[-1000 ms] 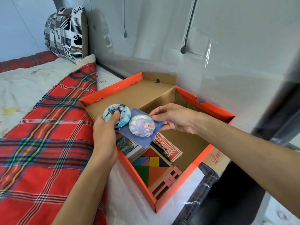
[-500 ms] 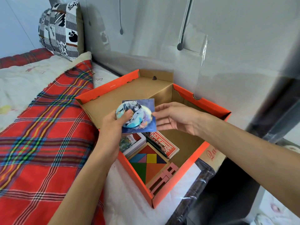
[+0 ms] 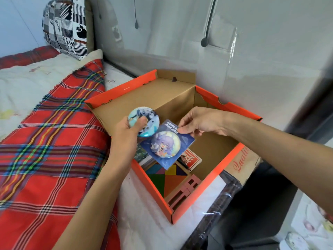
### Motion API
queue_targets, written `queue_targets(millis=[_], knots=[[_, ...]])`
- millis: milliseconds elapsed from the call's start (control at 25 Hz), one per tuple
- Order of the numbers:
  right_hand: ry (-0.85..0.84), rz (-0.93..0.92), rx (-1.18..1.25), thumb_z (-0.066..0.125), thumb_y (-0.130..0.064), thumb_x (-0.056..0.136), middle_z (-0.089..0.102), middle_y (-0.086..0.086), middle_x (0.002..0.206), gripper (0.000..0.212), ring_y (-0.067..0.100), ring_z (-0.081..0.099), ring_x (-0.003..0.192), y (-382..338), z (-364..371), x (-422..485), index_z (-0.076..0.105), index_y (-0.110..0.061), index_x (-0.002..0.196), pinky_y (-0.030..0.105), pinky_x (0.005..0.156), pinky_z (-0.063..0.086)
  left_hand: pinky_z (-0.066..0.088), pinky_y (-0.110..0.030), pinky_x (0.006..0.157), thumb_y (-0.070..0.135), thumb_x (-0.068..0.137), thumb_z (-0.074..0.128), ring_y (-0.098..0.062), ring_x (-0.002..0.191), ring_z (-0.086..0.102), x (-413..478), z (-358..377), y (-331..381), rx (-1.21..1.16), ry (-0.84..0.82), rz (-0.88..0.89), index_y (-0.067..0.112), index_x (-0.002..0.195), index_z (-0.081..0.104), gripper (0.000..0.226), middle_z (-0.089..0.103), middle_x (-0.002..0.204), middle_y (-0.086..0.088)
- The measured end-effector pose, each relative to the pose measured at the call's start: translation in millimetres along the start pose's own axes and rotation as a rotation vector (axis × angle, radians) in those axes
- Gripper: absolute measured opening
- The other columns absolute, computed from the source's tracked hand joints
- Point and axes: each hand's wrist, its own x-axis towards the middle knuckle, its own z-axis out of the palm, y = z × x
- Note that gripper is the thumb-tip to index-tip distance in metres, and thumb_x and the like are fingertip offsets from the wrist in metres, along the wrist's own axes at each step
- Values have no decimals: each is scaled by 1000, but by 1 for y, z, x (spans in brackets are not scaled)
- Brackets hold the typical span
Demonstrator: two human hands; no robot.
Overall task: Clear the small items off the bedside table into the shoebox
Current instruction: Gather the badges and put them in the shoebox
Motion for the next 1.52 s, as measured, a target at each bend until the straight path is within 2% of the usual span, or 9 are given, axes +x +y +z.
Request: queue_targets(millis=[320, 520, 680, 800, 920, 1040, 1160, 1360, 1520], knots=[[-52, 156, -277, 72, -7, 85, 57, 3, 65, 10, 12, 52, 56, 13, 57, 12, 64, -7, 80, 18, 56, 43, 43, -15, 52, 27, 95, 56, 3, 62, 62, 5, -6, -7, 98, 171, 12, 22, 83, 65, 16, 70, 70, 16], [-51, 178, -506, 77, -20, 82, 70, 9, 89, 28, 20, 60, 68, 17, 70, 21, 71, 1, 100, 32, 88, 55, 38, -34, 64, 32, 92, 54, -17, 75, 56, 7, -6, -10, 129, 131, -19, 9, 88, 63, 25, 67, 84, -3], [-16, 121, -760, 83, -31, 74, 74, 10, 90, 34, 23, 67, 75, 14, 75, 23, 72, -3, 90, 32, 74, 58, 44, -36, 69, 29, 95, 59, -17, 76, 64, 6, -5, -9, 162, 85, -5, 16, 84, 69, 20, 75, 86, -2], [41, 87, -865, 84, -32, 73, 61, 6, 76, 33, 24, 58, 69, 12, 74, 23, 70, -7, 89, 28, 62, 51, 43, -14, 52, 22, 94, 64, 2, 51, 56, 4, -7, -7, 142, 43, 36, 18, 84, 73, 14, 69, 63, 11], [189, 7, -349, 65, -19, 92, 69, 9, 80, 15, 17, 64, 63, 8, 54, 23, 70, -4, 91, 20, 53, 51, 34, -6, 42, 17, 92, 68, 6, 40, 47, 3, -9, -8, 172, 45, 78, 9, 90, 73, 10, 59, 50, 18], [133, -55, 415, 54, -28, 99, 73, 12, 91, 27, 13, 64, 64, -2, 39, 15, 67, -5, 105, 17, 55, 50, 49, -16, 52, 13, 91, 68, 1, 53, 60, 2, -7, -5, 163, 21, 72, 9, 93, 74, 7, 70, 61, 9], [47, -68, 508, 63, -23, 94, 75, 9, 91, 22, 10, 67, 64, -9, 50, 13, 64, -7, 109, 18, 56, 53, 57, -36, 77, 17, 91, 69, -21, 80, 73, 0, -5, -2, 219, -46, 52, 19, 90, 74, 6, 77, 82, -5], [51, 112, 550, 67, -10, 90, 73, 14, 91, 20, 12, 69, 60, -5, 58, 17, 59, -4, 107, 17, 47, 52, 43, -32, 68, 21, 87, 63, -14, 70, 59, -8, -24, -1, 678, 322, 314, 27, 91, 71, 10, 61, 68, 11], [81, 251, 463, 64, -7, 90, 71, 15, 83, 20, 13, 66, 55, -5, 75, 28, 62, 5, 106, 17, 46, 52, 31, -31, 63, 9, 78, 62, -15, 65, 51, -13, -34, -8, 727, 333, 193, 24, 83, 61, 16, 50, 62, 9]])
